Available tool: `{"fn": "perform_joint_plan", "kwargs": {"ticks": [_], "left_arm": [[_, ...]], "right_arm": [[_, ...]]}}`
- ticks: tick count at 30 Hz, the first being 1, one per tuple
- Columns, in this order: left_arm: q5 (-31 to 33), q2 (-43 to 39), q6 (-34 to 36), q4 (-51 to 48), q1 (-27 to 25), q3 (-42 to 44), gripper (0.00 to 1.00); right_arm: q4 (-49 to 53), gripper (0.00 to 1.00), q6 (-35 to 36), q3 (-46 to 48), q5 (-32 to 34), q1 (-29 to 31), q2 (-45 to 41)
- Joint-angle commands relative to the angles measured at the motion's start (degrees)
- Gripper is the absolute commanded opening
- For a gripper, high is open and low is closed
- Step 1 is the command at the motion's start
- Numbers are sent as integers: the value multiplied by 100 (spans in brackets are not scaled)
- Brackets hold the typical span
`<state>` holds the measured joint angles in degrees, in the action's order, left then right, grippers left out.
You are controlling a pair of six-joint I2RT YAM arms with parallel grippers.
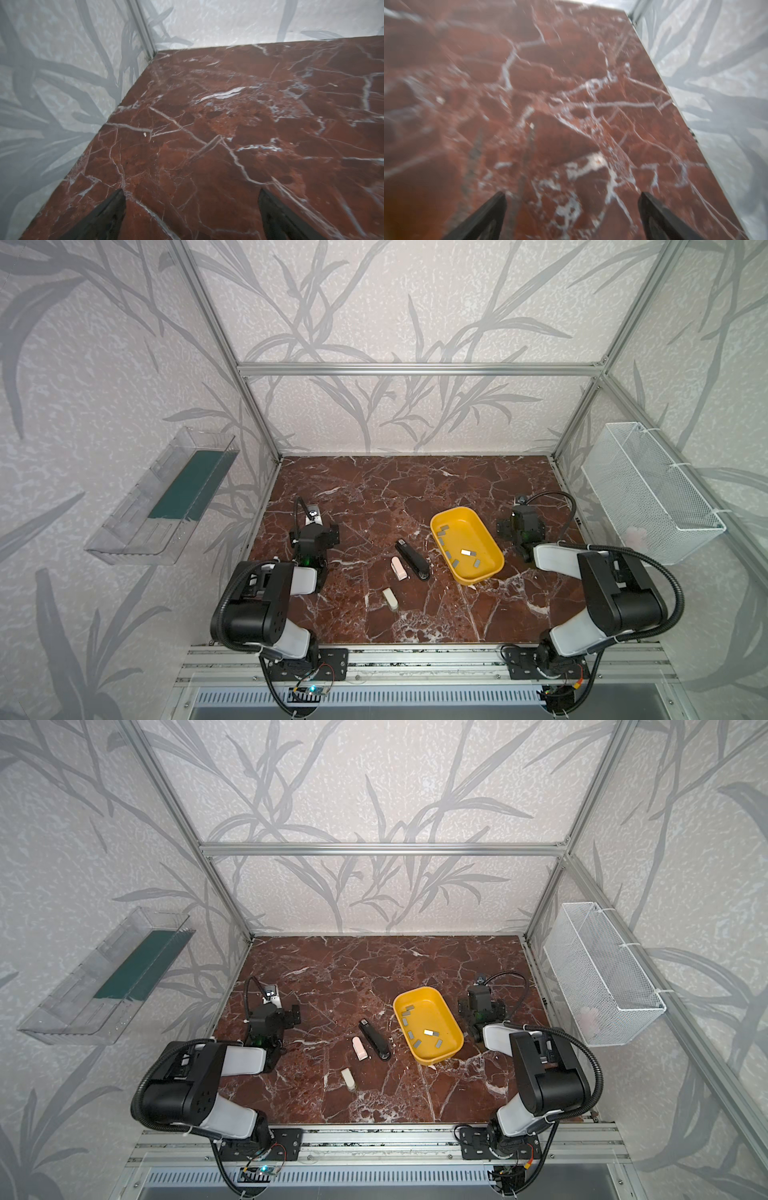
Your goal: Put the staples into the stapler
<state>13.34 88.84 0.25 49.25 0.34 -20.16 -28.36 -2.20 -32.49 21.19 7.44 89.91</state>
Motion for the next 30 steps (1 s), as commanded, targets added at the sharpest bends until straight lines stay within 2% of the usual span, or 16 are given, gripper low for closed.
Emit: {"fn": "perform_joint_plan", "kwargs": {"ticks": [1,3,4,6,7,10,12,14,19,30], "left_arm": [[-693,-150,-414,-99,209,-219,100],[-717,36,-356,522,210,-93,99],[-719,149,-299,830,200,-21,99],[-916,-12,-227,366,195,-101,99],[-995,29,-152,326,196,-168,99],[-1089,69,-95,597,163,-54,99],[-1139,98,-69,667,160,-40,99],[-1167,94,-78,636,167,-58,99],[-1141,109,-74,571,170,-100,99],[-1167,106,-137,566,195,-107,99]], "right_arm": [[-2206,99,325,934,-744,-50,-226],[-3701,99,377,1535,-813,-67,182],[-3921,99,441,1607,-862,-59,252],[-2801,99,302,1285,-855,-68,-82],[-2581,99,324,1178,-899,-67,-100],[-3309,99,455,1313,-969,-67,178],[-3226,99,398,1405,-993,-63,41],[-3574,99,498,1461,-1066,-62,181],[-3341,99,585,1402,-1375,-59,113],[-2913,99,590,1166,-1359,-59,109]]}}
